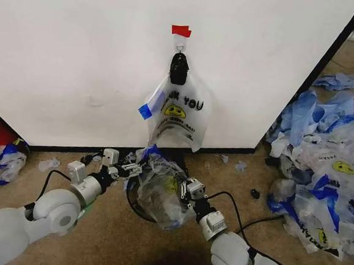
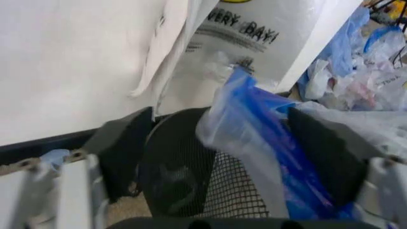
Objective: Pick up the garbage bag from the wall and place it over the trash bin.
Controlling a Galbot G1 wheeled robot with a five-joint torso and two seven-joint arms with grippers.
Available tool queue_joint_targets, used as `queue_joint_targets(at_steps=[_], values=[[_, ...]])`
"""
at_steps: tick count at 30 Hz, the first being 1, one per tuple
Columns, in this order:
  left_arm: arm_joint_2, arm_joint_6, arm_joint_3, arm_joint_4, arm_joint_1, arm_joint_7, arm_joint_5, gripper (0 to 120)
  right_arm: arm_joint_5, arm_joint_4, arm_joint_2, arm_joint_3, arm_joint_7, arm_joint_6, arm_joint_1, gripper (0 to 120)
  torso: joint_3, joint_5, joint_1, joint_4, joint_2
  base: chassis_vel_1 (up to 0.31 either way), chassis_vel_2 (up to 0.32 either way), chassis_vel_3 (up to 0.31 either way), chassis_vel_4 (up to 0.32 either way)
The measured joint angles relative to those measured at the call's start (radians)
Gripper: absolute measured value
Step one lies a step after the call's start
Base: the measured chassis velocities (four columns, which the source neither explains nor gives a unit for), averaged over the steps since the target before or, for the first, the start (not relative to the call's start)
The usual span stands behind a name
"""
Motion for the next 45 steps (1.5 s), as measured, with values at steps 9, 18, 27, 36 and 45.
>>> queue_joint_targets(at_steps=[9, 18, 27, 36, 45], values=[[0.035, 0.0, 0.013, -0.007, -0.018, 0.037, -0.001, 46, -0.005, 0.003, 0.001, -0.004, 0.018, 0.002, -0.002, 0, 0.0, 0.0, 0.0, 0.0, 0.0, 0.0, 0.0, 0.0, 0.0], [0.065, -0.011, 0.039, -0.017, -0.049, 0.11, -0.053, 18, -0.005, 0.001, 0.002, -0.002, 0.023, 0.002, -0.003, 0, 0.0, 0.0001, 0.0, 0.0, 0.0, 0.0, 0.0, 0.0, 0.0], [0.087, -0.023, 0.075, 0.003, -0.133, 0.208, -0.192, 32, -0.028, -0.027, 0.001, -0.005, -0.045, 0.047, 0.005, 0, 0.0, 0.0001, 0.0, 0.0001, 0.0, 0.0, 0.0, 0.0, 0.0], [0.173, 0.192, 0.118, 0.023, -0.218, 0.266, -0.168, 67, -0.055, -0.034, -0.004, -0.007, -0.058, 0.071, -0.011, 0, 0.0, 0.0002, 0.0, 0.0004, 0.0, 0.0, 0.0, 0.0, 0.0], [0.191, 0.352, 0.054, 0.049, -0.238, 0.314, -0.172, 98, -0.064, -0.05, -0.004, -0.004, -0.058, 0.086, -0.021, 0, 0.0, 0.0002, 0.0, 0.0, 0.0, 0.0, 0.0, 0.0, 0.0]])
